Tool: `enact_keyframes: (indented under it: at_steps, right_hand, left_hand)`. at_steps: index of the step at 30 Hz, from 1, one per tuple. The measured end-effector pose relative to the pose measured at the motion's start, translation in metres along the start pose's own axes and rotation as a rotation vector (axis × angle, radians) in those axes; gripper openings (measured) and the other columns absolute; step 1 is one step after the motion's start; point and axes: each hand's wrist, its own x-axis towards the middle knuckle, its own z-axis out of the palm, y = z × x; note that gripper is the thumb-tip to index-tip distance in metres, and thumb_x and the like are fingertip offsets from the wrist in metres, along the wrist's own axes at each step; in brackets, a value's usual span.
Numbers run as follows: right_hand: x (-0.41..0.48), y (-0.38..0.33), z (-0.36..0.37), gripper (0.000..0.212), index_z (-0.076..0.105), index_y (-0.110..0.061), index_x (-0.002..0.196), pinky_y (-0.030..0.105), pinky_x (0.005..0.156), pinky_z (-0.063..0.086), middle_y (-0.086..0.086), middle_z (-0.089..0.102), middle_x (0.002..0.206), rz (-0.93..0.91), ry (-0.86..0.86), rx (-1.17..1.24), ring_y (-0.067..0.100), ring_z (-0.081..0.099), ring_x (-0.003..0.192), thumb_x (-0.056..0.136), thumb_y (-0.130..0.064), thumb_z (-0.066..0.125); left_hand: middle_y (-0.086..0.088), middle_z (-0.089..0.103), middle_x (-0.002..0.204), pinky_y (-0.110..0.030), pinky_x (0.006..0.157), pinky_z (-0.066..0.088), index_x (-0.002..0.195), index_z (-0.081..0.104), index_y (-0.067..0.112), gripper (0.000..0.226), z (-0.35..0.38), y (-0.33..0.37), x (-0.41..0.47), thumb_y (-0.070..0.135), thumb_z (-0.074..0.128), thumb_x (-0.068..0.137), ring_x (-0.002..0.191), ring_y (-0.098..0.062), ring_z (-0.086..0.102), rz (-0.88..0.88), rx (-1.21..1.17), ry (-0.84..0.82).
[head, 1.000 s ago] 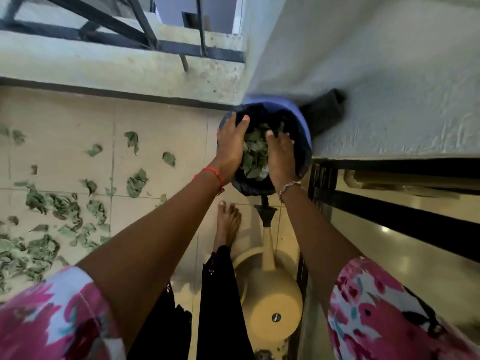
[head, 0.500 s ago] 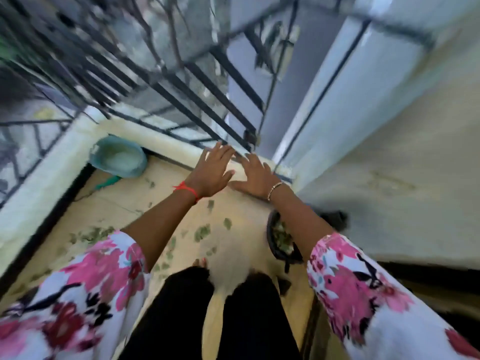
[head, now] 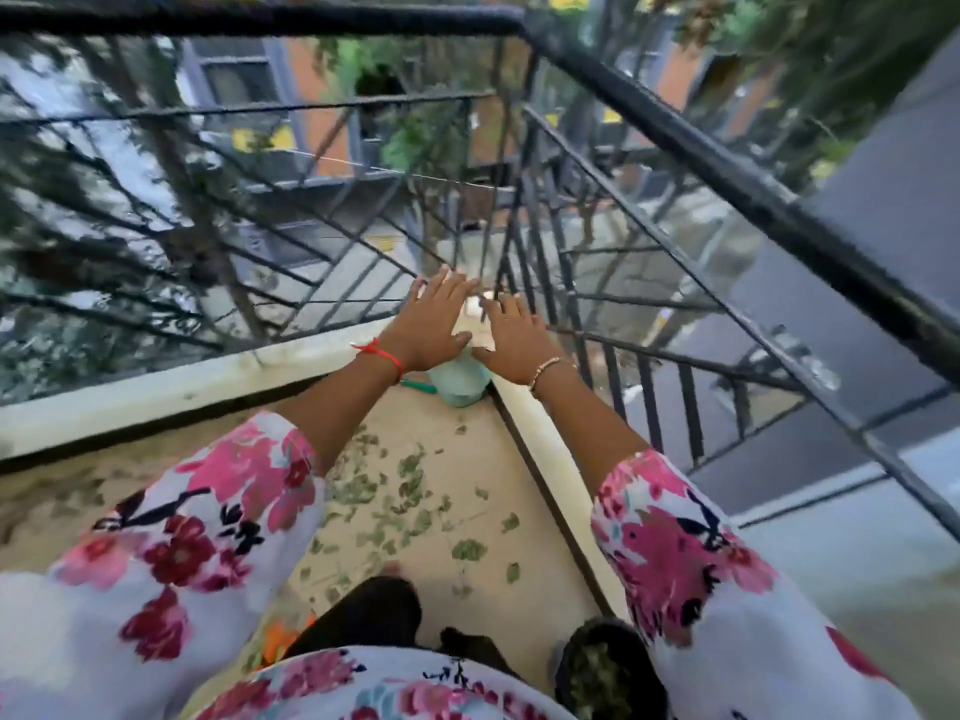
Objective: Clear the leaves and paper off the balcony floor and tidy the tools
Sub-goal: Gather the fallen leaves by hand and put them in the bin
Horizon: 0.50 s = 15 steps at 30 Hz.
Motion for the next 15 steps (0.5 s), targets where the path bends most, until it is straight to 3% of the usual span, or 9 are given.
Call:
enact_keyframes:
  at_steps: [7,15]
  right_hand:
    - [0.047,-0.113,0.003,0.077,0.013,-0.013,0.149,0.046,0.114,0.014,0.016,0.008,0.156,-0.284,-0.094,-0.132,0.032,0.004,0.145,0.091,-0.041,0.054]
    - [0.072,-0.289,0.058,0.076,0.017,-0.012,0.148,0.047,0.112,0.019,0.017,0.011,0.155,-0.538,-0.185,-0.138,0.034,0.008,0.143,0.090,-0.041,0.056]
  left_hand:
    - [-0.006,-0.001,0.159,-0.045,0.116,-0.006,0.151,0.002,0.012,0.084,-0.030,-0.095,-0.084,0.036,0.055,0.090,0.147,-0.025,-0.007,-0.359,0.042,0.036]
    - [-0.007,0.001,0.159,-0.045,0.115,-0.006,0.151,0.005,0.011,0.087,-0.031,-0.220,-0.219,0.045,0.055,0.089,0.147,-0.024,-0.007,-0.653,0.005,0.031]
